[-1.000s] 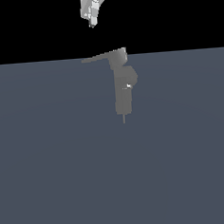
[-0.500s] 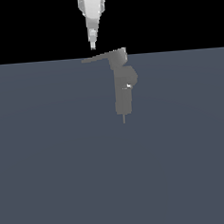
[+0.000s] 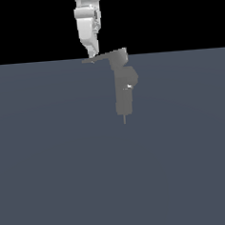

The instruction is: Turn on the faucet by rotating a designated handle.

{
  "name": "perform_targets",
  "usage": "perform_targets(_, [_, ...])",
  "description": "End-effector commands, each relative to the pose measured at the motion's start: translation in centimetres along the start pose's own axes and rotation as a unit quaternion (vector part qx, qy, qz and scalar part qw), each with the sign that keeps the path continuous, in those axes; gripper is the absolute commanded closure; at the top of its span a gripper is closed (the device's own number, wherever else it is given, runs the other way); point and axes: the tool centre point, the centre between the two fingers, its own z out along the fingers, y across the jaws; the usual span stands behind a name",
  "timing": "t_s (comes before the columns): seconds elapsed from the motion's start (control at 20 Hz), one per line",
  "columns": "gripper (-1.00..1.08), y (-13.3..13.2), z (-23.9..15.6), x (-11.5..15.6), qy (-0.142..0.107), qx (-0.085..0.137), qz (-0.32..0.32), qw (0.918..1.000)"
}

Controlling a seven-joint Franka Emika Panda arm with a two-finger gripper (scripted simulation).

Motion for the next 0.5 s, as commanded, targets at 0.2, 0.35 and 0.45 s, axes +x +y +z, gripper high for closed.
perform_targets(0.2, [1.08,-0.86,1.09,-0.41,0.008,0.0,0.022,0.9997])
perform_targets(0.35, [1.08,-0.91,1.16,-0.44,0.009,0.0,0.023,0.9997])
perform_targets(0.45, [1.08,-0.91,1.16,-0.44,0.009,0.0,0.023,0.9997])
